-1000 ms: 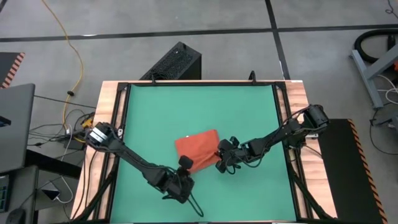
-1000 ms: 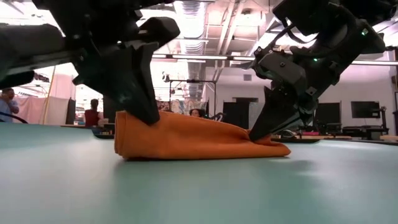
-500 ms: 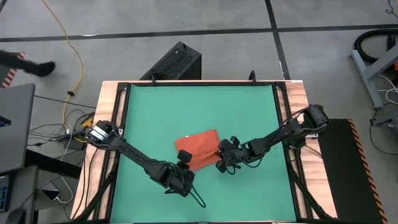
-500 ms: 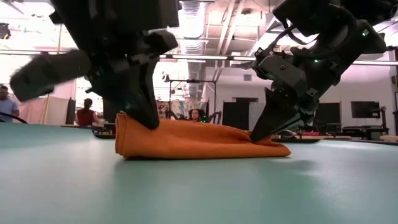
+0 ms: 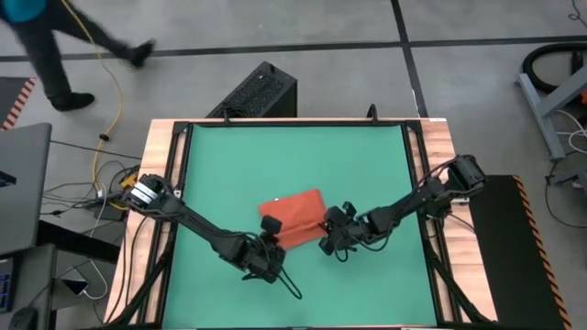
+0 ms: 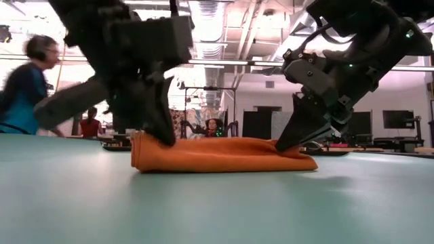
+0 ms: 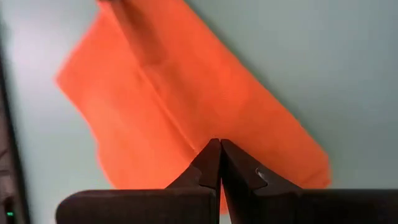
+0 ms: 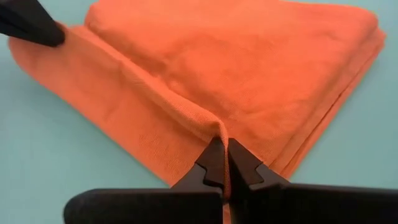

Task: Roll towel
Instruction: Roll the orange towel

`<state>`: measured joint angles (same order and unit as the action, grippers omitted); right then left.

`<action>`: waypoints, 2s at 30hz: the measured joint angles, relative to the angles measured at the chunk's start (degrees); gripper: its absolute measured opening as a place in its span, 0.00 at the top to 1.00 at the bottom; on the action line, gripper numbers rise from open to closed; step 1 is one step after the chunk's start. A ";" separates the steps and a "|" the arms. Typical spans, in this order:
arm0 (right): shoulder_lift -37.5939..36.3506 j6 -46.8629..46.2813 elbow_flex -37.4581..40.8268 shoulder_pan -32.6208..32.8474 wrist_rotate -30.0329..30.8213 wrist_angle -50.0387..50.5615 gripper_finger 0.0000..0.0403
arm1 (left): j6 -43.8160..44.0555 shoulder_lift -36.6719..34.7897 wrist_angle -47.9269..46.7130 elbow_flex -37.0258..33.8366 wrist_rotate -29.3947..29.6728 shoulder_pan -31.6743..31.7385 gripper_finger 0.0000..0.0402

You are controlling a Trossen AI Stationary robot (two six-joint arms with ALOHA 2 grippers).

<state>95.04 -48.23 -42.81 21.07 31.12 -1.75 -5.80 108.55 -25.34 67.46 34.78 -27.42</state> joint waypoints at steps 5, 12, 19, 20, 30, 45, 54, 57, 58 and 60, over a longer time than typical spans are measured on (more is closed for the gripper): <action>-0.28 -0.90 0.00 1.32 2.79 -0.25 0.96 | -1.92 -3.01 1.61 0.02 1.66 0.07 1.00; -0.28 -5.84 0.02 1.63 6.01 5.57 0.97 | -3.39 -3.73 2.90 0.07 1.21 0.28 1.00; -0.28 -7.32 0.02 1.39 6.55 6.12 0.97 | -5.30 -3.71 6.50 0.05 -0.41 -0.20 1.00; -0.27 -7.61 0.02 1.17 6.52 6.06 0.97 | -6.10 -3.71 7.51 0.06 -0.47 -0.53 1.00; -0.26 -9.38 0.02 -1.37 3.58 5.98 0.97 | -12.58 -3.82 12.45 0.07 -0.23 -3.96 1.00; -0.24 -8.96 0.02 -2.48 3.18 5.63 0.97 | -15.56 -3.06 12.95 0.08 -9.44 -2.65 1.00; -0.22 -9.38 0.00 -2.48 3.18 5.35 0.97 | -18.53 -1.51 12.47 0.04 -5.74 -1.58 1.00; -0.22 -9.38 0.00 -2.48 3.20 5.14 0.97 | -17.32 -1.51 12.39 0.07 -4.24 -0.55 1.00; -0.22 -9.37 0.00 -2.48 3.20 5.12 0.97 | -16.94 -1.51 12.11 0.07 -3.72 -0.09 1.00; -0.22 -9.37 0.00 -2.48 3.20 4.94 0.97 | -15.89 -1.51 10.94 0.05 -4.07 0.88 1.00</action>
<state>94.83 -57.60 -42.81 18.59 34.33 3.19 -21.69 107.04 -14.40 67.51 30.70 -26.54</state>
